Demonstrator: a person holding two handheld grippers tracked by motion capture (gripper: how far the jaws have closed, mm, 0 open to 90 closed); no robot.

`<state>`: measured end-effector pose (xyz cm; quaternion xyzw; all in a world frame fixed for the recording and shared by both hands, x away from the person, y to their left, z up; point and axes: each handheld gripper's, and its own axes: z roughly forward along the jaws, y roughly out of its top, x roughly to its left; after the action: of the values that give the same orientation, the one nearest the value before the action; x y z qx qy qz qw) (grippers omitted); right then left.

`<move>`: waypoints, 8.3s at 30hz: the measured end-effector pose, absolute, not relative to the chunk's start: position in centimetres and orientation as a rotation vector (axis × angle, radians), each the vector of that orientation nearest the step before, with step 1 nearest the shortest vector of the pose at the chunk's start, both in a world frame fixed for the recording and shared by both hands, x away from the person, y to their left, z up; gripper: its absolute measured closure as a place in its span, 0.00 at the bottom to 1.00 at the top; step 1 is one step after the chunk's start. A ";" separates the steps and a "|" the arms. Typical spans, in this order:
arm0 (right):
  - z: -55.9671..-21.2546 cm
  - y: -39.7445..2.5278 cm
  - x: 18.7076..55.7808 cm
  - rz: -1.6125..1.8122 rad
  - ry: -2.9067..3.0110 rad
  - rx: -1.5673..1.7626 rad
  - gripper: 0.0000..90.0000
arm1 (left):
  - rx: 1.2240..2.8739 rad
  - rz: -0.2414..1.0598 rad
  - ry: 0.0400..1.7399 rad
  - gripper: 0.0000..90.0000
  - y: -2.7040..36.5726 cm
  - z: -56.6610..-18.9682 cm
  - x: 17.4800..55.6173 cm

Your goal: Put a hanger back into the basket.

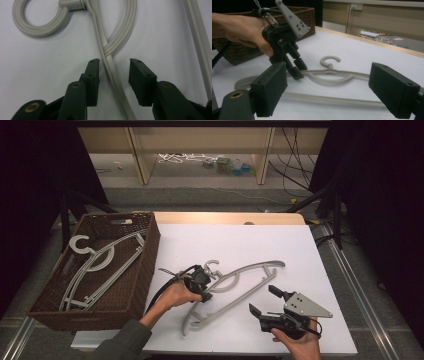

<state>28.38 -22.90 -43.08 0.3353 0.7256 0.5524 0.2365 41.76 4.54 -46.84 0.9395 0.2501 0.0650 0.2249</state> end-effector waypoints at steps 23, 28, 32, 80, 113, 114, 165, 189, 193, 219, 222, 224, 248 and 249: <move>-43.0 -22.5 28.3 1.511 2.006 0.906 0.18 | 2.654 0.140 0.796 0.83 3.9 -46.4 42.7; -43.1 -22.6 28.4 1.506 2.007 0.911 0.18 | 2.637 0.121 0.808 0.86 4.1 -46.4 42.9; -43.1 -22.6 28.4 1.512 2.004 0.907 0.18 | 2.655 0.126 0.763 0.90 4.0 -46.4 43.1; -43.0 -22.6 28.4 1.517 2.011 0.909 0.18 | 2.342 0.404 0.811 0.91 11.1 -31.6 43.9; -43.2 -22.4 28.5 1.532 2.006 0.911 0.18 | 2.165 0.525 1.138 0.91 29.1 -29.8 42.3; -43.2 -22.4 28.5 1.532 2.006 0.912 0.18 | 2.149 0.517 1.151 0.91 29.6 -29.9 42.1; -43.3 -22.3 28.6 1.525 2.012 0.908 0.18 | 2.035 0.604 1.455 0.91 40.9 -34.9 41.1; -43.2 -22.4 28.5 1.513 2.017 0.914 0.18 | 2.127 0.710 1.508 0.91 41.4 -36.6 40.5; -43.2 -22.4 28.6 1.518 2.003 0.902 0.18 | 2.151 0.722 1.511 0.91 41.5 -36.8 40.5; -43.3 -22.4 28.6 1.521 2.016 0.918 0.18 | 2.225 0.732 1.540 0.90 41.1 -38.4 40.8; -43.2 -22.4 28.6 1.516 2.011 0.916 0.18 | 2.236 0.722 1.543 0.90 41.0 -38.7 40.8; -43.3 -22.4 28.7 1.521 2.015 0.918 0.18 | 2.235 0.720 1.538 0.90 40.9 -38.8 40.9; -43.3 -22.3 28.7 1.544 1.995 0.919 0.18 | 2.156 0.687 1.504 0.61 39.0 -37.9 40.6; -43.2 -22.4 28.7 1.523 1.999 0.918 0.18 | 2.130 0.686 1.490 0.59 38.7 -37.5 40.6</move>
<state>28.65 -22.41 -43.16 0.3337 0.7271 0.5539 0.2308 40.56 38.67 -37.54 0.7721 0.5400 0.2488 0.2245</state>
